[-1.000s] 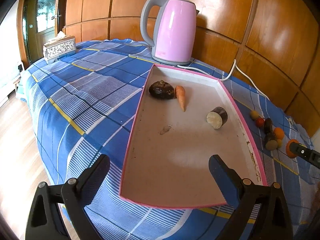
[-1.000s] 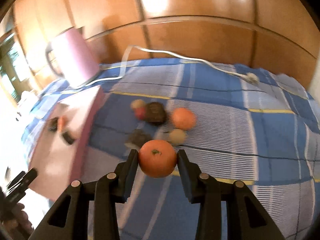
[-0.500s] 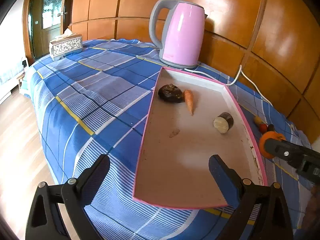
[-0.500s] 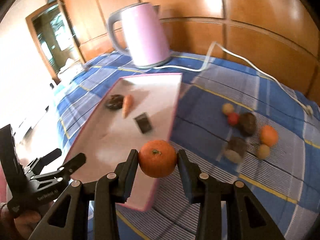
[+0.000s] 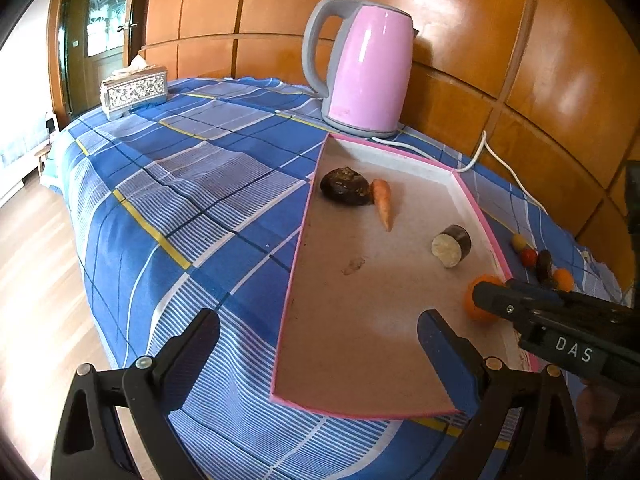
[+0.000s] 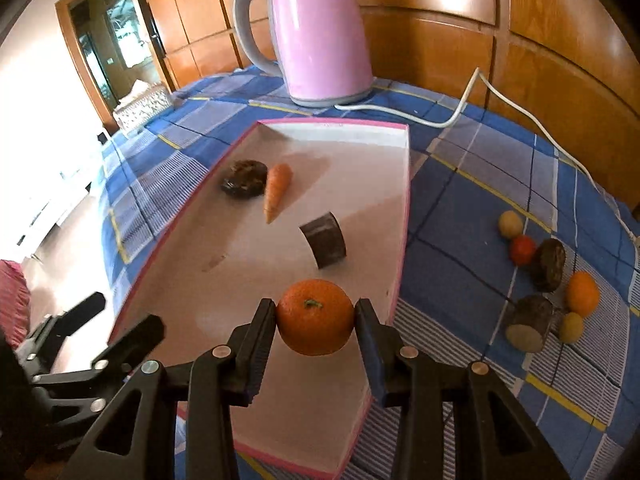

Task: Organize fruits
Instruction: 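Grasp the large orange with the right tool and lower it into the tray, then reach the left tool toward the small tan ball beside the tray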

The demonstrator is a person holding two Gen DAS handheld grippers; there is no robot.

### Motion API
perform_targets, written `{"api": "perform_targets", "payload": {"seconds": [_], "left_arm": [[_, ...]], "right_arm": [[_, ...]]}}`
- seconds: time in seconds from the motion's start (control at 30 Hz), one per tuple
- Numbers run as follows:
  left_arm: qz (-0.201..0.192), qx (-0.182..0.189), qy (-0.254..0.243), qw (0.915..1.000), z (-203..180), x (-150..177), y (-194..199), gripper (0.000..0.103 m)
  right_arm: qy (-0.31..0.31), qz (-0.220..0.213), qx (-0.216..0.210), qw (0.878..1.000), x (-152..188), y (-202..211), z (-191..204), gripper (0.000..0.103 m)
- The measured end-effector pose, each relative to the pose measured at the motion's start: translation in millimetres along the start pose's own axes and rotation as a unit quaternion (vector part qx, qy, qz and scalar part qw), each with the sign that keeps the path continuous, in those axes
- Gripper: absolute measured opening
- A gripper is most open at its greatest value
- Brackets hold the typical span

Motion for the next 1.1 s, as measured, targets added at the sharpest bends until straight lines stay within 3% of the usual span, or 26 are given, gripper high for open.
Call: {"api": "perform_targets", "payload": {"seconds": [0.07,0.3,0.47,0.63,0.83,1.1], "left_arm": [[0.0,-0.001,-0.003,1.0,-1,0,0,0.1],[0.0,0.0,-0.002,1.0,-1,0,0,0.1],[-0.002,0.003,-0.008,1.0,-6,2,2,0.1],[-0.003,0.007,-0.014,0.9999,-9,1,4,0.1],[-0.001,0.01,-0.021,0.9997,-13,3,3,0.1],[-0.002,0.013,-0.032,0.9994,-19,5,6,0.1]], "right_arm": [[-0.005,-0.001,0.007,1.0,2,-1,-2,0.051],[-0.007,-0.024,0.001,1.0,6,13,1,0.063],[-0.033,-0.05,0.015,0.998,12,34,-10,0.064],[-0.076,-0.07,0.059,0.993,26,56,-40,0.064],[-0.145,-0.072,0.142,0.977,62,77,-98,0.064],[-0.229,-0.056,0.216,0.947,114,92,-165,0.064]]}}
Point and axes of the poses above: each gripper's, at about its wrist camera, not at the fingertips, and y roughly against the way its jaws point, z to its left, x to its underside, the point moved 7 cm from there along -y, roughly the way its jaws point, and after that the axes turned 7 degrees about y, right-handed, at the moved point
